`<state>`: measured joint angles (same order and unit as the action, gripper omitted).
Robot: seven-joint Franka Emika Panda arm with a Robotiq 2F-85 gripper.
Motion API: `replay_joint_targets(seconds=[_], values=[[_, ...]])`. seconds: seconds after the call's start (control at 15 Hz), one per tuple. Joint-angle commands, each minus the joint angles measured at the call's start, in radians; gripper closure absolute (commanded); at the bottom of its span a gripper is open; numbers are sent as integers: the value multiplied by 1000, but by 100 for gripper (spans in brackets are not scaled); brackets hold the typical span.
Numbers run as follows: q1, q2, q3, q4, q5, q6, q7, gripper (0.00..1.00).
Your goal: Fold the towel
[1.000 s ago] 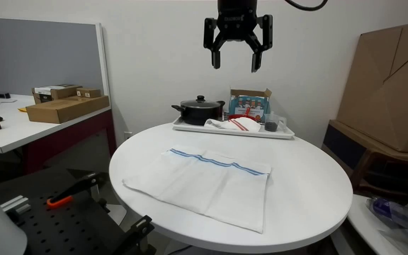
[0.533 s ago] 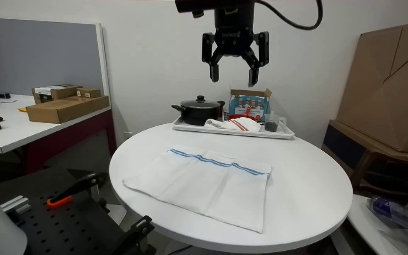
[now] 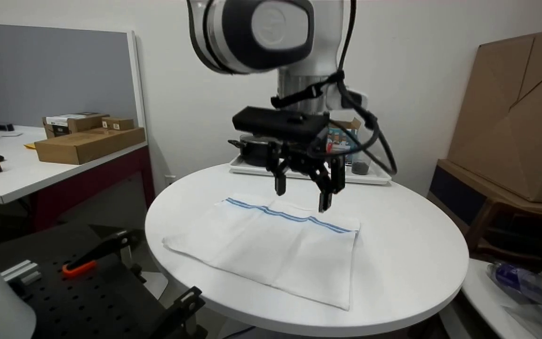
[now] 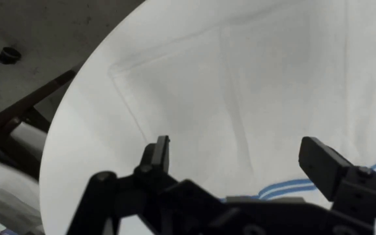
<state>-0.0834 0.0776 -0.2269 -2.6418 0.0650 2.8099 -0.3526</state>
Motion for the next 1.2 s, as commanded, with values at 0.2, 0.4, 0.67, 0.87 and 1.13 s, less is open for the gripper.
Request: replay_joint_targets(seconds=[0.2,0.4,0.67,0.87,1.13], values=[[-134,397,44,271,-11,-8,60,0],[-200,486,58,363,0,-46,79,0],[-257,560,56,451,-4,-133,102,0],[-292,590,67,501,5,-204,94,2],[-314,611,79,535,12,-246,88,38]])
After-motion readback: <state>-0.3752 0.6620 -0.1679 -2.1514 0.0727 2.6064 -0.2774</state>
